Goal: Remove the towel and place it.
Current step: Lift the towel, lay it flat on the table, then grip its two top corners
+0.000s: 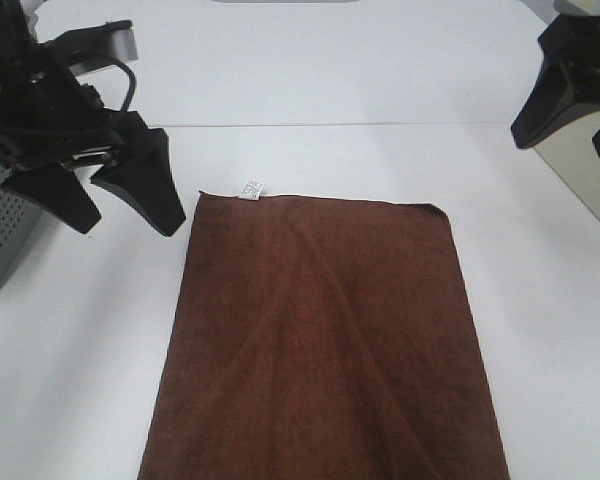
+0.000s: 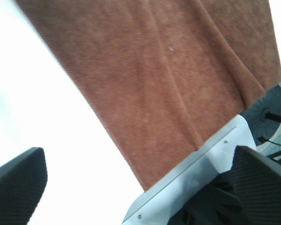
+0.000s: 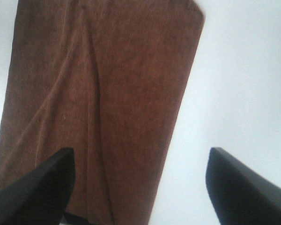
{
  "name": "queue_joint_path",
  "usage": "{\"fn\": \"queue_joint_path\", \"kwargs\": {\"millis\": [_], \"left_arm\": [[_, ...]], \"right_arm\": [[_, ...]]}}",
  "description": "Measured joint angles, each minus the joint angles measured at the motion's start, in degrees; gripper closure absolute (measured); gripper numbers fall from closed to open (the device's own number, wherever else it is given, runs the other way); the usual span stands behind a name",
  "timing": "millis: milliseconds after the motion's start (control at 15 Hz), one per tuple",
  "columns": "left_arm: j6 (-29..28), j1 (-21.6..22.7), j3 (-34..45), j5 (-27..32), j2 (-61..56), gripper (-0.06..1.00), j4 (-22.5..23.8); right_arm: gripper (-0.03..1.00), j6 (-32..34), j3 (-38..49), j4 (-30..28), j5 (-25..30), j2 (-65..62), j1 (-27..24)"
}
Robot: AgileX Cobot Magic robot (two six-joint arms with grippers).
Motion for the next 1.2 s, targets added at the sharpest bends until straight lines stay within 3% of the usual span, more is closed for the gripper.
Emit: {"fn": "queue_joint_path", "kwargs": {"millis": [200,467,667,867,1200], "left_arm": [[2.58,5.61,0.0,-2.23,0.0,-0.04,0.0],[6.07,10.83,-0.29,-6.42,2.86,-0.04,0.0],[8.31,11.06,-2.35,-9.0,9.68,-0.04,-1.03],[9.8,11.06,-10.08,-9.45,17.3,-0.04,-4.53],[10.08,11.06,-22.17,-9.4,28.65,-0.04,-6.19]], "right_arm": [[0.22,-7.91,-4.41,8.48,-0.23,6.42,-6.76],[0.22,-14.32,-4.64,9.68,-1.26,14.73,-7.1],[0.22,-17.25,-4.64,10.2,-5.5,20.4,-7.16],[0.22,-20.74,-5.79,11.46,-5.96,27.44,-7.22],[0.22,-21.08,-17.76,11.46,-5.79,40.57,-7.22]]}}
